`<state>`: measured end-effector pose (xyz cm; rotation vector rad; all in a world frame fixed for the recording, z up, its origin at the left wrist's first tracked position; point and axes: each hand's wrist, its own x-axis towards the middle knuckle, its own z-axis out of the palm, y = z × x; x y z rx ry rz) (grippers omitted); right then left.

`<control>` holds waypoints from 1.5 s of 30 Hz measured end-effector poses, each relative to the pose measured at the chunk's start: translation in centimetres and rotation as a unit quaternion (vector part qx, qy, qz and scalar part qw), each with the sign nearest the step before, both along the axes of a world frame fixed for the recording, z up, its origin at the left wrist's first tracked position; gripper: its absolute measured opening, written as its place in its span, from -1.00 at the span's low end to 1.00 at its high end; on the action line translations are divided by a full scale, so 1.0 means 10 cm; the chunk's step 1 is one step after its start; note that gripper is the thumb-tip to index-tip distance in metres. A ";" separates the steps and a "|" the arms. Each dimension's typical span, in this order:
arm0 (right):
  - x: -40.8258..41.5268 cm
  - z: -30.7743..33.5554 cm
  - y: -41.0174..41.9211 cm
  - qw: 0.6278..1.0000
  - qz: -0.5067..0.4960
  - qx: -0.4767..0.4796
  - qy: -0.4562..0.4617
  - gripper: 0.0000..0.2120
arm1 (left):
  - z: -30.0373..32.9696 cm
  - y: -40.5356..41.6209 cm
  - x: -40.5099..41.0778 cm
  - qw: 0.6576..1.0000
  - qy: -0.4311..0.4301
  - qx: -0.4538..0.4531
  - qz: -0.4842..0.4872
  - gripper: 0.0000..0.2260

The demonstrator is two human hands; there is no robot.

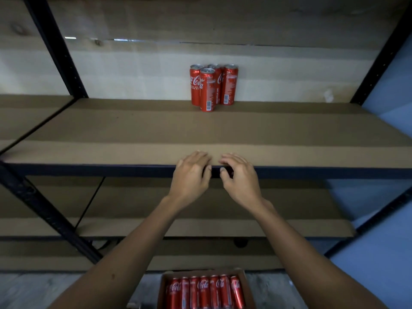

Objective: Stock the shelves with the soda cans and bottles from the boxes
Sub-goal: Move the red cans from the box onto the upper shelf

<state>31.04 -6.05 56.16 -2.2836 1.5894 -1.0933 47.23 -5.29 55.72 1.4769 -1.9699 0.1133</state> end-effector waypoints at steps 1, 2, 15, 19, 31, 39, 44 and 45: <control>-0.01 -0.07 0.09 1.000 0.003 -0.006 0.001 -0.70 | -0.07 0.10 0.02 1.000 -0.024 0.006 -0.002 -0.62; -0.03 -0.13 0.17 1.000 0.006 -0.014 -0.001 -0.68 | -0.14 0.19 0.03 0.999 -0.049 0.010 -0.005 -0.54; -0.16 -1.52 0.89 0.981 0.025 0.193 0.006 -0.68 | -1.74 1.12 -0.06 0.946 0.063 0.319 0.015 -0.54; -0.24 -2.22 1.09 0.960 0.023 0.278 0.026 -0.68 | -2.41 1.23 -0.06 0.907 0.067 0.414 0.034 -0.59; -0.58 -4.65 1.44 0.897 -0.007 0.431 0.102 -0.75 | -4.97 1.50 -0.36 0.814 0.094 0.573 0.025 -0.74; -0.70 -6.23 1.51 0.832 -0.051 0.546 0.080 -0.76 | -6.58 1.65 -0.51 0.770 0.116 0.627 0.020 -0.90; -0.75 -6.95 1.59 0.801 -0.070 0.591 0.064 -0.75 | -7.20 1.83 -0.60 0.747 0.143 0.647 0.051 -0.82; -0.77 -7.04 1.63 0.800 -0.064 0.593 0.071 -0.72 | -7.30 1.86 -0.61 0.739 0.145 0.656 0.049 -0.82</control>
